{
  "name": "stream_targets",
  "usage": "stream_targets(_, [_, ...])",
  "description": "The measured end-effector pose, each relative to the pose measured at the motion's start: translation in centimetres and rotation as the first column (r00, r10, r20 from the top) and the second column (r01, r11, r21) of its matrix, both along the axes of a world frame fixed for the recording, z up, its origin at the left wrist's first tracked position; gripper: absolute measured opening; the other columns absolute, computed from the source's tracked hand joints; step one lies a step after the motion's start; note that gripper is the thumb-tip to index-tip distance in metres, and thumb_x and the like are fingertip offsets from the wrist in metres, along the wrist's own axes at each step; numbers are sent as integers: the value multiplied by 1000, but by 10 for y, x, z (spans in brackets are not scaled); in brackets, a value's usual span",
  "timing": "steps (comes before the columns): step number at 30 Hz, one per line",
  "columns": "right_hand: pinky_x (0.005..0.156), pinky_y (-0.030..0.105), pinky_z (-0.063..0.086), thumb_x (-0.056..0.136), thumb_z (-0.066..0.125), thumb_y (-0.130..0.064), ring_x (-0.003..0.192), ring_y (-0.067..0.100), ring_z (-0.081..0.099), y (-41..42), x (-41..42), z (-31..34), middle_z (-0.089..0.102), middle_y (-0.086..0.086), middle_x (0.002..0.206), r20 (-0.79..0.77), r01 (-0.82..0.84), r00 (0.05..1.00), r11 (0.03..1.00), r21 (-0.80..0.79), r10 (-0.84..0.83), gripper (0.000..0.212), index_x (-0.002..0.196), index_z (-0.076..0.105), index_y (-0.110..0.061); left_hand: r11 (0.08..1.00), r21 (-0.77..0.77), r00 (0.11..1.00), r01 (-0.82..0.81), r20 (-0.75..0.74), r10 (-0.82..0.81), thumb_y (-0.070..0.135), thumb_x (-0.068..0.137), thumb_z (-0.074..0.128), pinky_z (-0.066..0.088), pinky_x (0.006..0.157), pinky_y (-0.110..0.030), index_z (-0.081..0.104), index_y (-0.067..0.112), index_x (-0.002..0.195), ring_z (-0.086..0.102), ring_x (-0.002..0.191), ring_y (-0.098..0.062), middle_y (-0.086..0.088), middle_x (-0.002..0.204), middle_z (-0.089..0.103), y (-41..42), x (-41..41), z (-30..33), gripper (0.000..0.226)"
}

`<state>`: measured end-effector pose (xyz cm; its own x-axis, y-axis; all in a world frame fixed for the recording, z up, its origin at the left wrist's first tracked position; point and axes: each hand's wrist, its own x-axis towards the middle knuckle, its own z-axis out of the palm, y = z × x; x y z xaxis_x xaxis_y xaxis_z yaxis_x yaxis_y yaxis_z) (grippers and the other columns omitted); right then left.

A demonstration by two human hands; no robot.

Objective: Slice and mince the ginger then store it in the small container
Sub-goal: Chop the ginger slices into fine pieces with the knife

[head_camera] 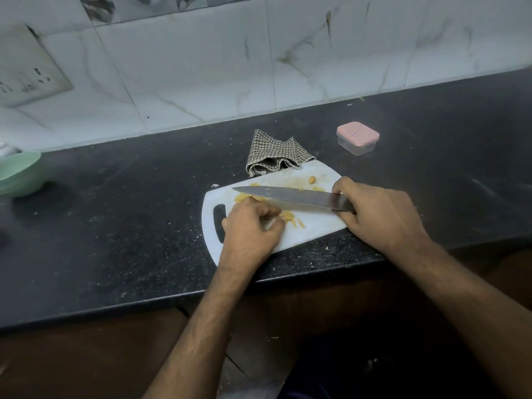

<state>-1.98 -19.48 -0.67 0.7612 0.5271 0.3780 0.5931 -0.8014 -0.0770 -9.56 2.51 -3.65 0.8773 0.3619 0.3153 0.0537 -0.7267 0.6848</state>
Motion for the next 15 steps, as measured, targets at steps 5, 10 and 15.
stream_targets(5, [60, 33, 50, 91, 60, -39, 75, 22, 64, 0, 3, -5, 64, -10, 85, -8, 35, 999, 998, 56, -34, 19, 103, 48, -31, 999, -45, 999, 25, 21, -24, 29, 84, 81, 53, 92, -46, 76, 33, 86, 63, 89, -4, 16, 90, 65, 3, 0, -4, 6])
stream_targets(10, [63, 37, 54, 91, 60, -41, 73, 23, 64, -2, 8, -7, 65, -10, 85, -24, 27, 999, 997, 67, -26, 20, 102, 47, -32, 997, -54, 998, 59, 37, -57, 21, 86, 78, 54, 92, -39, 75, 29, 88, 64, 91, -3, 15, 91, 68, -3, -1, -1, 9])
stream_targets(15, [63, 37, 54, 92, 59, -42, 72, 22, 64, -1, 7, -7, 64, -10, 84, -16, 21, 1000, 998, 63, -20, 19, 102, 46, -31, 998, -37, 998, 54, 27, -53, 13, 87, 71, 47, 84, -19, 70, 25, 85, 64, 86, 0, 15, 85, 71, -5, -5, 4, 11])
